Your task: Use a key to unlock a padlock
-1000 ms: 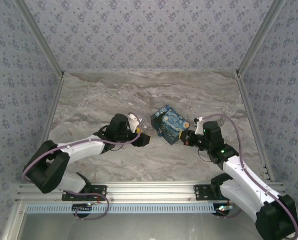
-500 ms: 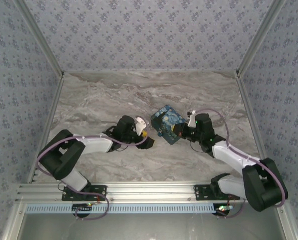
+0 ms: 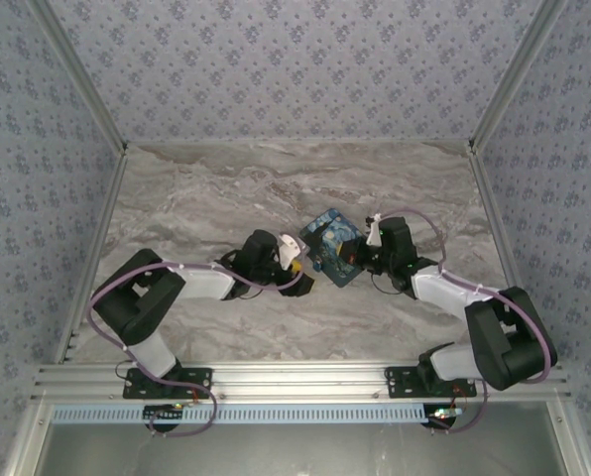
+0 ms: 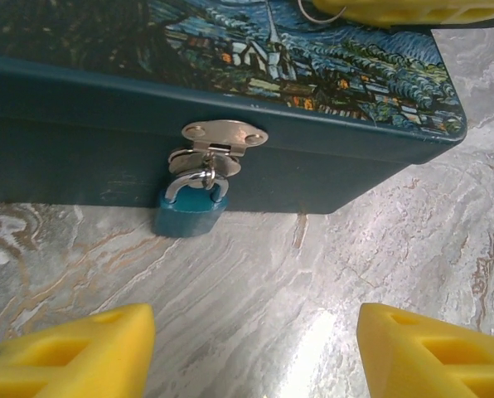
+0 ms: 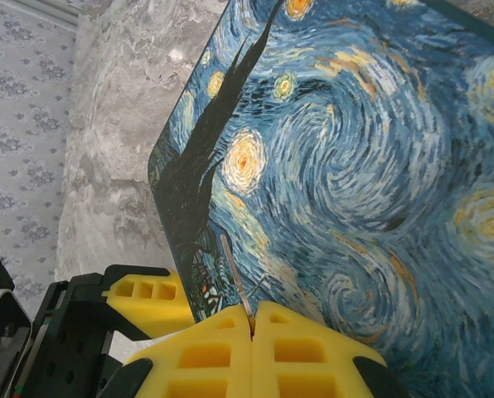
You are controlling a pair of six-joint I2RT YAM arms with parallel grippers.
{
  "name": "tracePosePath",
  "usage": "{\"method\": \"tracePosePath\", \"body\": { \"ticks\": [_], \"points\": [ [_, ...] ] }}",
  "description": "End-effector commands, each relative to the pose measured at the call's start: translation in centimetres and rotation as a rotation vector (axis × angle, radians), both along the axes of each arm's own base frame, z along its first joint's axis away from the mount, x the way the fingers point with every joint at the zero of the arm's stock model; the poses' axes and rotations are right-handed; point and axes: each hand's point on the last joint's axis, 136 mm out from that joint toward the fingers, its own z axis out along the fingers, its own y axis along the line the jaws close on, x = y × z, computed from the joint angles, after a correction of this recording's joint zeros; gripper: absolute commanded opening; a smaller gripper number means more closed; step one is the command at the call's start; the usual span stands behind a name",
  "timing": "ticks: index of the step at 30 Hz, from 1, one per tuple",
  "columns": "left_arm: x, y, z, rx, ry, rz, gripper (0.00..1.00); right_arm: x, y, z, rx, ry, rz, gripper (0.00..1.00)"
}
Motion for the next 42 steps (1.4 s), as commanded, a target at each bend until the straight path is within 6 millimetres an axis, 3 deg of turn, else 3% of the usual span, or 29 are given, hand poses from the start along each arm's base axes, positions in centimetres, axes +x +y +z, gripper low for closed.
{"method": "tracePosePath", "body": {
  "ticks": [1,12,35,42],
  "points": [
    [0.4,-1.5,1.0,-0.031,-0.049,-0.034,0.64,-1.6,-1.3,-3.1,-0.089,0.078,-0.019,0.0],
    [1.0,-2.4,0.3,-0.038,-0.075,-0.024,0.6,-3.3,-2.5,-5.0,-0.137,0.116,-0.036,0.0],
    [2.2,-4.2,-1.1,-0.019,-0.13,-0.016,0.51,-3.4,-3.0,-4.7,-0.16,0.102,-0.043,0.0],
    [2.5,-4.6,-2.4,0.005,-0.123,-0.005,0.43,-3.5,-3.0,-4.6,-0.166,0.101,-0.043,0.0]
  ]
}}
